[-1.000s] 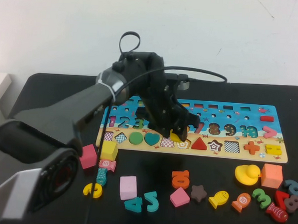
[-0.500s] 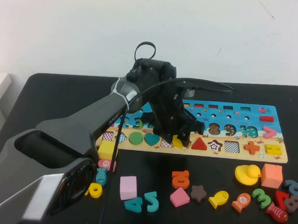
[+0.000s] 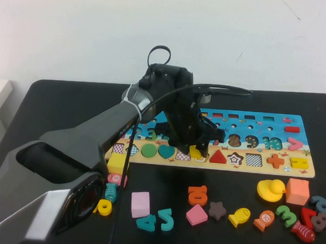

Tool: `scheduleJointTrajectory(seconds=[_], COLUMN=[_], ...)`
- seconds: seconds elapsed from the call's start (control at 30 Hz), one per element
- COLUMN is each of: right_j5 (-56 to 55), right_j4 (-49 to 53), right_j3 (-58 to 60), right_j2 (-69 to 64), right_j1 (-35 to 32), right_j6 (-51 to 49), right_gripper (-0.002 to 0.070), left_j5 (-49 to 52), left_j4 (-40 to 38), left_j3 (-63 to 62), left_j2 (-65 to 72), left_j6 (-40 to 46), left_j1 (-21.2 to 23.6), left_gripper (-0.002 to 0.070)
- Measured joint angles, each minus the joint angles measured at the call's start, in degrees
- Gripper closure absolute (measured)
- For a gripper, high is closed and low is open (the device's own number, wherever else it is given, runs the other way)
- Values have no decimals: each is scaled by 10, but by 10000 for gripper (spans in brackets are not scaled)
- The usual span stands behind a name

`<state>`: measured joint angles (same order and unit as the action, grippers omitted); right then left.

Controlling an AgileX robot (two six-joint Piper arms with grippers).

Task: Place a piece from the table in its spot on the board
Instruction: Place the "Pentagon" into the hole of the Pentagon

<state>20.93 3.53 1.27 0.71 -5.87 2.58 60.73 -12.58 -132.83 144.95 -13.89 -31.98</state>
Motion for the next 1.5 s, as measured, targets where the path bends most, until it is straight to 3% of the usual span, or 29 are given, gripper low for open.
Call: scheduleJointTrajectory(seconds=[1.5], right_j5=[0], right_j4=[0], right_j3=[0], right_j2=[0], right_j1=[0], right_j6=[-9], right_gripper=[658], left_j5=[-10], left_j4=[60], left_j3=[-4], left_j2=[2], left_j6=[-58], left_j1=[-31], left_gripper=[354])
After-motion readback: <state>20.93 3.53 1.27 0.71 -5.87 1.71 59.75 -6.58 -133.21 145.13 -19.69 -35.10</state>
